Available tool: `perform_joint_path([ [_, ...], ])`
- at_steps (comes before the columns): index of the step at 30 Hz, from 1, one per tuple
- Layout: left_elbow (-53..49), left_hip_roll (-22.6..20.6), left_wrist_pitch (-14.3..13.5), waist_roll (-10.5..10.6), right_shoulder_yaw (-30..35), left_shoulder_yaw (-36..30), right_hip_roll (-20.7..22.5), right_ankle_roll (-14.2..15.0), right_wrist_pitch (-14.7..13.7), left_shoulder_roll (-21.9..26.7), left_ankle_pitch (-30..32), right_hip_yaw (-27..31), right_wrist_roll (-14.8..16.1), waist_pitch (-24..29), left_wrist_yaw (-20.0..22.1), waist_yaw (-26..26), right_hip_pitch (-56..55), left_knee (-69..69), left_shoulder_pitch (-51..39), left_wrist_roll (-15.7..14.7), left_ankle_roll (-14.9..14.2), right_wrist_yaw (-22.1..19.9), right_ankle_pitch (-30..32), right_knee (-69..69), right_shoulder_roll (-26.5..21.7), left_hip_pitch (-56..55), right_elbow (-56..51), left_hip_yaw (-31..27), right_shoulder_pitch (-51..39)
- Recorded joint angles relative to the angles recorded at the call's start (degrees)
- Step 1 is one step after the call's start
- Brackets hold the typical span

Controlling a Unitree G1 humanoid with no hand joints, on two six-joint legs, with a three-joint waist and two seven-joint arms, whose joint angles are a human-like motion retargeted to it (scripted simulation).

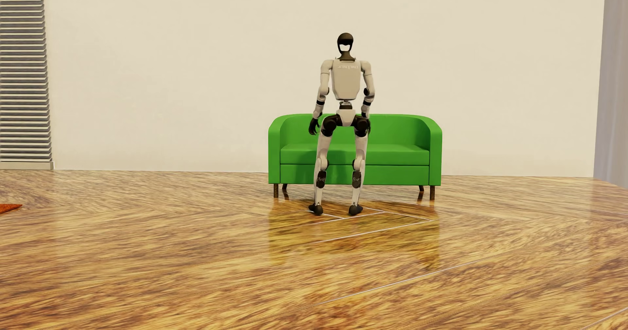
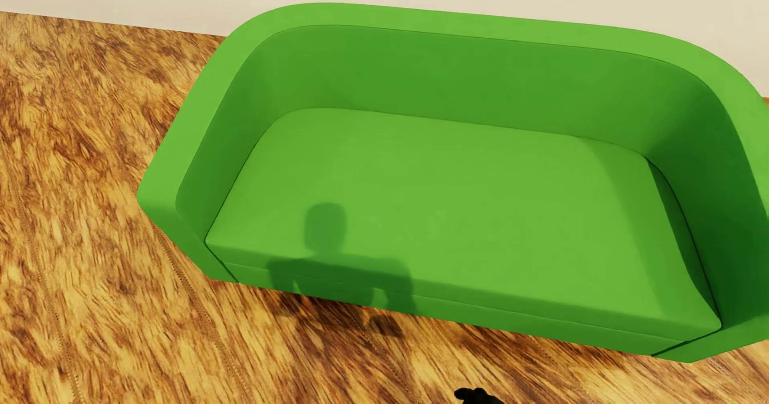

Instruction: Head to the dark green sofa

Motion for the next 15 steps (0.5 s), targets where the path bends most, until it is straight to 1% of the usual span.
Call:
perform_joint_path([
  [3, -0.7, 0.7, 0.1, 0.0, -1.1, 0.4, 0.5, -0.3, -1.7, 1.3, -0.2, 0.9, -0.6, 0.1, -0.1, -0.2, -0.3, 0.3, 1.4, -0.8, 0.2, 0.0, 0.1, 0.0, -0.1, 0.2, -4.0, 1.5, -1.3],
  [5, -0.9, 0.9, 0.3, 0.1, -2.3, 0.4, 0.6, -0.4, -2.8, 1.7, -0.1, 1.3, -1.3, 0.2, -0.5, -0.3, -0.6, 0.5, 2.2, -1.2, 0.3, -0.8, 0.2, 0.5, -0.4, 0.2, -6.6, 2.2, -0.7],
  [7, -1.1, 1.0, 0.4, 0.1, -3.3, 0.3, 0.4, -0.4, -3.2, 1.6, -0.1, 1.6, -1.8, 0.4, -0.7, -0.5, -1.1, 0.6, 2.9, -1.4, 0.6, -0.9, 0.2, 1.2, -0.5, 0.0, -7.6, 2.8, 0.4],
  [9, -1.4, 0.9, 0.2, 0.2, -4.1, -0.3, 0.0, -0.3, -2.5, 1.6, -0.1, 1.7, -2.0, 0.7, -0.9, -0.7, -1.7, 0.8, 3.3, -1.3, 0.7, -1.3, 0.2, 1.9, -0.5, -0.2, -7.1, 3.2, 1.8],
  [12, -2.0, 0.6, -0.3, 0.1, -4.3, -1.4, -0.4, -0.2, -0.1, 1.8, -0.3, 1.5, -1.4, 1.0, -1.6, -1.0, -2.1, 0.9, 3.8, -1.2, 0.8, -1.2, 0.0, 2.5, -0.5, -0.6, -3.5, 3.0, 4.0],
  [15, -2.1, 0.3, 0.0, 0.1, -2.9, -1.7, -0.7, 0.0, 2.3, 1.4, -0.4, 1.2, -0.7, 1.2, -0.6, -1.0, -2.2, 0.8, 3.4, -1.7, 0.8, 1.6, 0.1, 2.4, -1.0, -0.7, 1.2, 2.8, 5.9],
])
